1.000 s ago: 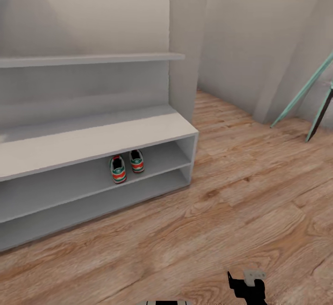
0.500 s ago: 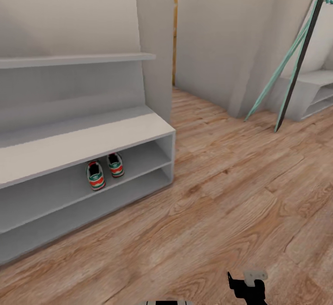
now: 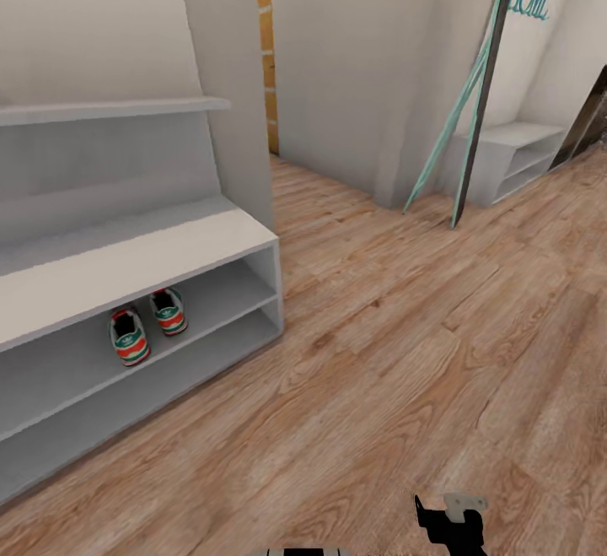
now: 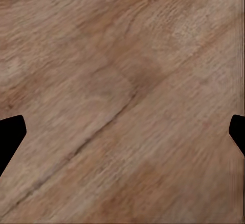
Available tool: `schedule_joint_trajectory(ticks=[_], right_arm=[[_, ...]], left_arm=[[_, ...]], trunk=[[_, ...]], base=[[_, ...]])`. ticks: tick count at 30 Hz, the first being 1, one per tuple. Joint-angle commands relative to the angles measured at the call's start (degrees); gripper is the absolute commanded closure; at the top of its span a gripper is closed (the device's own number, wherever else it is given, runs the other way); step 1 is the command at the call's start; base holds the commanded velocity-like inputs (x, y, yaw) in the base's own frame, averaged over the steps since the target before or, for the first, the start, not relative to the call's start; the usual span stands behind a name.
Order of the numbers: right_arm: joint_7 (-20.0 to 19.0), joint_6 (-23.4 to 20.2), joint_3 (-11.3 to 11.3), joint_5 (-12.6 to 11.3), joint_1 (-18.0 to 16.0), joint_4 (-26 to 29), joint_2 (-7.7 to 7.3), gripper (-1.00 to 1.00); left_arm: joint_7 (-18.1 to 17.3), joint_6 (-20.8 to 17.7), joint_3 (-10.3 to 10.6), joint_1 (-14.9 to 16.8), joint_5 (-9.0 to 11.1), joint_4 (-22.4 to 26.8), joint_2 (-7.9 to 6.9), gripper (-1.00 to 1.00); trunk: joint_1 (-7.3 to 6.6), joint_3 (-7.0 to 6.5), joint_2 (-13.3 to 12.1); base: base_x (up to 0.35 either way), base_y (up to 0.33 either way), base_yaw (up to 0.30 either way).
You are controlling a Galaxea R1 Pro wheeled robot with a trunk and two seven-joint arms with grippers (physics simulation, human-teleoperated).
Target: Pick up the two gym shoes and the two sandals from the corridor floor and place them onto the hallstand (shoe rack) in the corridor, making sure they are on the rack and not on the floor. Arrange them so the two gym shoes are next to each other and the two sandals are next to each other.
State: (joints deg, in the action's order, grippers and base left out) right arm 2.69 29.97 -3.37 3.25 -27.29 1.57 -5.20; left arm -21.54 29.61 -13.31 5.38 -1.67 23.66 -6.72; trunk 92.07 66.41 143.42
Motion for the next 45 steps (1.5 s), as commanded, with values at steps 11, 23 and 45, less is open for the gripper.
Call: schedule_joint_trajectory(ticks=[11, 23, 45], right_arm=[[0.12, 0.17, -0.35, 0.35, -0.05, -0.08, 0.01, -1.00], [0.17, 0.17, -0.37, 0.35, -0.05, -0.07, -0.06, -1.00], [0.21, 0.17, -0.40, 0.35, -0.05, -0.07, 0.00, -1.00]], left_arm=[[-0.53, 0.10, -0.49, -0.01, -0.16, -0.02, 0.04, -1.00], [-0.60, 0.10, -0.41, 0.00, -0.18, -0.02, 0.04, -1.00], [-0.60, 0.10, -0.40, -0.01, -0.18, -0.02, 0.04, -1.00]], trunk=[[-0.01, 0.04, 0.02], [-0.01, 0.04, 0.02], [-0.01, 0.04, 0.02]], base=[[0.000, 0.000, -0.300], [0.000, 0.000, -0.300], [0.000, 0.000, -0.300]])
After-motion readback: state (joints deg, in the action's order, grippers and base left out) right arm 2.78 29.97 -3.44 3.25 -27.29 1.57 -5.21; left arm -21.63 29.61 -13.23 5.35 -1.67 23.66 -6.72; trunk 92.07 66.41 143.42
